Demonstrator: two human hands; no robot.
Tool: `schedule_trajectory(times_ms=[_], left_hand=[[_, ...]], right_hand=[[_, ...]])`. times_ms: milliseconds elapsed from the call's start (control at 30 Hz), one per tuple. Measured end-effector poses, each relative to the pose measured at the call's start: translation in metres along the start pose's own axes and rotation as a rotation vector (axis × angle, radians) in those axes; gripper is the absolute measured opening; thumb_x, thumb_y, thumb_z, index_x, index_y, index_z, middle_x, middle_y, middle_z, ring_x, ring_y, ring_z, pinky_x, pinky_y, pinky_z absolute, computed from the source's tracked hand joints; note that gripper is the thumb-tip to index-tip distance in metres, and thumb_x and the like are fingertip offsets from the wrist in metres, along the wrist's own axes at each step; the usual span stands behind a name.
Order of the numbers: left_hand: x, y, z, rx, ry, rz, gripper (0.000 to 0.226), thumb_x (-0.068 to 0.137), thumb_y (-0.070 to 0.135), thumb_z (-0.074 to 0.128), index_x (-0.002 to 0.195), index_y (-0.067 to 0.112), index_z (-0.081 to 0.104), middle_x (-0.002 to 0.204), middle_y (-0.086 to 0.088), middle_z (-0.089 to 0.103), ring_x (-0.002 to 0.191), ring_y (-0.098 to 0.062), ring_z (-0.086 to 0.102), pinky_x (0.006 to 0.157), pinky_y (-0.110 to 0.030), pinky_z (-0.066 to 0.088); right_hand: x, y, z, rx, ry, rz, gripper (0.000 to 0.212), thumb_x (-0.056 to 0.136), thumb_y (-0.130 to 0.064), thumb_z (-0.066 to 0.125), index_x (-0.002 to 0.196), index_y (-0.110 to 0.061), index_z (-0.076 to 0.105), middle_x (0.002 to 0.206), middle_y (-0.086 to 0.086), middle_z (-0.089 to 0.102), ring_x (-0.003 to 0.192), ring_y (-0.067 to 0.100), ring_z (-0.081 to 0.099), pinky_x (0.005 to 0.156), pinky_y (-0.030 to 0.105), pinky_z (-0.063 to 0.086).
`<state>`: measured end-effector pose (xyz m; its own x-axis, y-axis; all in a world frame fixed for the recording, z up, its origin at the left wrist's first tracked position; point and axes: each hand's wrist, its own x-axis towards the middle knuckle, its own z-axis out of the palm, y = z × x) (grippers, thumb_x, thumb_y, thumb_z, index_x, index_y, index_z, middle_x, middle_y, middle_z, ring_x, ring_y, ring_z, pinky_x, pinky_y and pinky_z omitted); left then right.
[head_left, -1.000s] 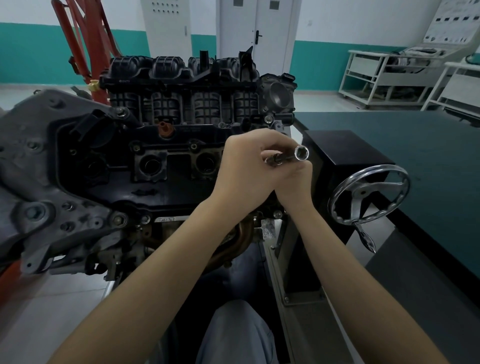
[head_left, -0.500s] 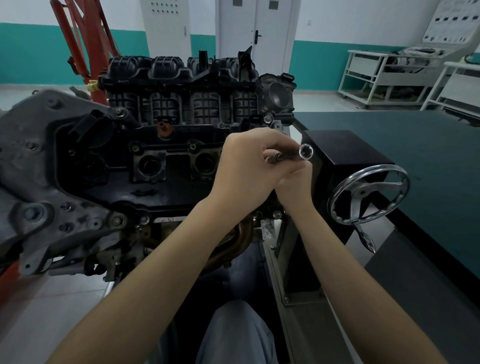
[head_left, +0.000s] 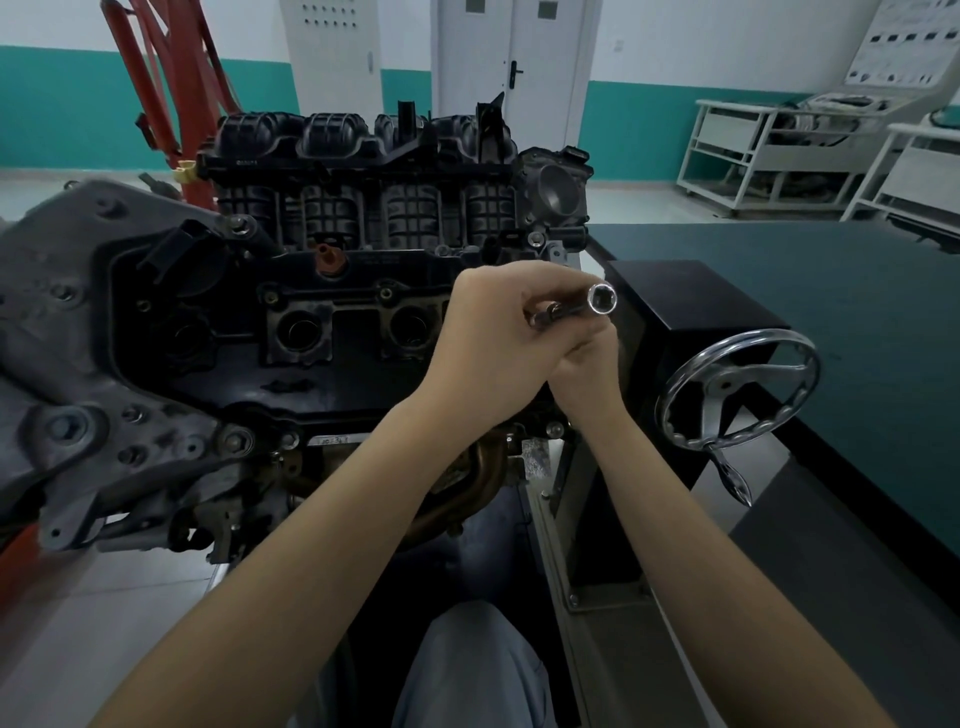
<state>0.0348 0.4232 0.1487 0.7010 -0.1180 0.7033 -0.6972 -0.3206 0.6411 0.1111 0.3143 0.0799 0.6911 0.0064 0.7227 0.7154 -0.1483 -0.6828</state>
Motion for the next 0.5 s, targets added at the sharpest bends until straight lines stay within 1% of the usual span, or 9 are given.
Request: schedule_trajectory(times_ms=[33, 67, 133, 200, 267, 300, 400, 467, 500], left_hand=[[0.0, 0.0, -0.001, -0.036, -0.036, -0.011, 0.024, 0.079, -0.003, 0.073, 0.101, 0.006, 0.073, 0.094, -0.005, 0.073, 0.091, -0.012, 0.07, 0.087, -0.033, 0.056], [0.0, 0.0, -0.002, -0.065, -0.068, -0.025, 0.027, 0.079, -0.006, 0.072, 0.103, 0.006, 0.072, 0.095, -0.006, 0.073, 0.092, -0.013, 0.07, 0.088, -0.033, 0.056], [0.0, -0.001, -0.001, -0.063, -0.09, -0.035, 0.029, 0.078, -0.007, 0.072, 0.104, 0.005, 0.072, 0.096, -0.007, 0.073, 0.093, -0.014, 0.07, 0.088, -0.034, 0.056], [0.0, -0.001, 0.001, -0.011, -0.037, -0.031, 0.026, 0.075, -0.003, 0.076, 0.1, 0.006, 0.073, 0.094, -0.004, 0.073, 0.092, -0.012, 0.069, 0.087, -0.035, 0.056], [0.0, 0.0, 0.002, 0.023, 0.033, -0.028, 0.021, 0.074, 0.003, 0.079, 0.094, 0.008, 0.075, 0.088, -0.001, 0.073, 0.087, -0.011, 0.069, 0.083, -0.035, 0.057], [-0.001, 0.001, 0.003, 0.027, 0.044, -0.029, 0.019, 0.074, 0.004, 0.079, 0.092, 0.009, 0.075, 0.087, 0.001, 0.073, 0.085, -0.01, 0.07, 0.082, -0.034, 0.057], [0.001, 0.003, 0.001, 0.0, -0.003, -0.019, 0.022, 0.076, 0.002, 0.076, 0.096, 0.009, 0.075, 0.087, 0.005, 0.071, 0.086, -0.008, 0.07, 0.085, -0.031, 0.056], [0.002, 0.004, 0.0, -0.03, -0.04, -0.028, 0.024, 0.077, -0.002, 0.074, 0.099, 0.007, 0.074, 0.09, 0.0, 0.072, 0.088, -0.01, 0.07, 0.087, -0.031, 0.056], [0.002, 0.005, -0.001, -0.04, -0.059, -0.036, 0.025, 0.077, -0.004, 0.073, 0.1, 0.006, 0.073, 0.092, -0.003, 0.073, 0.089, -0.011, 0.07, 0.088, -0.032, 0.056]], right_hand=[[-0.001, -0.001, 0.001, -0.003, 0.008, 0.011, 0.023, 0.078, -0.002, 0.059, 0.074, -0.025, 0.061, 0.07, -0.016, 0.063, 0.066, -0.002, 0.06, 0.058, 0.021, 0.049], [-0.001, -0.004, 0.001, -0.01, 0.021, 0.009, 0.021, 0.078, -0.011, 0.059, 0.071, -0.03, 0.058, 0.063, -0.019, 0.061, 0.063, -0.006, 0.059, 0.056, 0.014, 0.046], [-0.002, -0.011, 0.002, -0.004, 0.03, 0.008, 0.012, 0.075, -0.027, 0.056, 0.07, -0.038, 0.055, 0.063, -0.03, 0.062, 0.065, -0.013, 0.059, 0.058, 0.005, 0.042], [-0.001, -0.01, 0.003, 0.004, 0.022, 0.009, 0.013, 0.077, -0.025, 0.057, 0.075, -0.038, 0.06, 0.07, -0.036, 0.063, 0.071, -0.013, 0.061, 0.064, 0.005, 0.045], [0.0, -0.009, 0.004, 0.014, 0.015, 0.021, 0.021, 0.077, -0.018, 0.058, 0.079, -0.039, 0.062, 0.074, -0.034, 0.065, 0.074, -0.011, 0.063, 0.066, 0.006, 0.046], [0.0, -0.009, 0.004, 0.024, 0.014, 0.031, 0.019, 0.076, -0.021, 0.058, 0.078, -0.04, 0.061, 0.074, -0.033, 0.065, 0.072, -0.011, 0.062, 0.064, 0.006, 0.045], [-0.001, -0.013, 0.005, 0.058, 0.002, 0.021, 0.016, 0.076, -0.024, 0.057, 0.075, -0.041, 0.058, 0.076, -0.034, 0.064, 0.072, -0.014, 0.059, 0.063, 0.005, 0.044], [-0.001, -0.014, 0.006, 0.05, 0.003, 0.021, 0.023, 0.078, -0.024, 0.056, 0.073, -0.046, 0.064, 0.077, -0.035, 0.064, 0.072, -0.015, 0.059, 0.063, 0.004, 0.044], [0.0, -0.016, 0.006, 0.038, 0.018, 0.024, 0.023, 0.078, -0.028, 0.056, 0.071, -0.048, 0.064, 0.073, -0.031, 0.065, 0.068, -0.012, 0.06, 0.06, 0.005, 0.043]])
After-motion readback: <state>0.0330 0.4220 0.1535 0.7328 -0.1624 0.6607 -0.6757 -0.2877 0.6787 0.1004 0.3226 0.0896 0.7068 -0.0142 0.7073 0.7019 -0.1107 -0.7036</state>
